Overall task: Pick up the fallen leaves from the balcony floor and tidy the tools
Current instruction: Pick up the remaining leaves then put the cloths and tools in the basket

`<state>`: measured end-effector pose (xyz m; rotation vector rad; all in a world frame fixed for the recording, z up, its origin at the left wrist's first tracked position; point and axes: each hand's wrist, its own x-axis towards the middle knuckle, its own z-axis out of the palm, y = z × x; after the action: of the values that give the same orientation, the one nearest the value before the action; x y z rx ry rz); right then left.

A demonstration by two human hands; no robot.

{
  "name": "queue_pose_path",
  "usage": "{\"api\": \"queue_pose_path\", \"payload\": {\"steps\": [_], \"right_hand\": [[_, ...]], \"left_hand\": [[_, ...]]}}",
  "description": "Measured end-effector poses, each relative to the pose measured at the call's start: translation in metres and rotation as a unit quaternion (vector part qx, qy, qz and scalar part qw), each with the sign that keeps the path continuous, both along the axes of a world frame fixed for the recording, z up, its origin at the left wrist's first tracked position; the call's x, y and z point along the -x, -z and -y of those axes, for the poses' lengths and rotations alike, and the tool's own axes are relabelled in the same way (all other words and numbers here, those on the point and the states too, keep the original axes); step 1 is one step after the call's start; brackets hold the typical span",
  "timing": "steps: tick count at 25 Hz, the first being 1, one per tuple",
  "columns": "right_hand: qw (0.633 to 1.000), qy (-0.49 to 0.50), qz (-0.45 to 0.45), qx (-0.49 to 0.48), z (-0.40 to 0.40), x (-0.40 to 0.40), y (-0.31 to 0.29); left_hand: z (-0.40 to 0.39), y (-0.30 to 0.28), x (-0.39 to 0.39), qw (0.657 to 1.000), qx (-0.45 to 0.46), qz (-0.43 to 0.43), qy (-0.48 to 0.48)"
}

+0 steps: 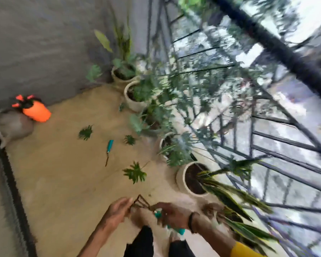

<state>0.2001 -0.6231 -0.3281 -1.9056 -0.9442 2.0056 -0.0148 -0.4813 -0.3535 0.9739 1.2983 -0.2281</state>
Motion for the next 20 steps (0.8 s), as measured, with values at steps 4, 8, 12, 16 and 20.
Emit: {"api": "queue_pose_path", "payload": {"steps": [4,8,12,16,20], "right_hand": [[0.995,0.049,0.070,-0.043,0.130,-0.010,-0.050],[0.976,0.120,0.155,-0.099,0.277,-0.009,-0.048],[0.938,0.239,0.235,-0.093,0.420,0.002,-0.090],[0.892,0.355,0.271,-0.072,0.532,0.028,-0.110],[0.839,0.442,0.317,-0.013,0.633,0.079,-0.102]], "left_hand": [[0.103,-0.058,-0.049,0.997,-0.014,-0.004,0.075],[0.225,-0.104,-0.090,0.987,0.021,0.039,0.153],[0.339,-0.114,-0.116,0.954,-0.014,0.032,0.298],[0.428,-0.108,-0.139,0.901,0.002,0.038,0.431],[0.530,-0.091,-0.150,0.835,0.006,0.047,0.549]]}}
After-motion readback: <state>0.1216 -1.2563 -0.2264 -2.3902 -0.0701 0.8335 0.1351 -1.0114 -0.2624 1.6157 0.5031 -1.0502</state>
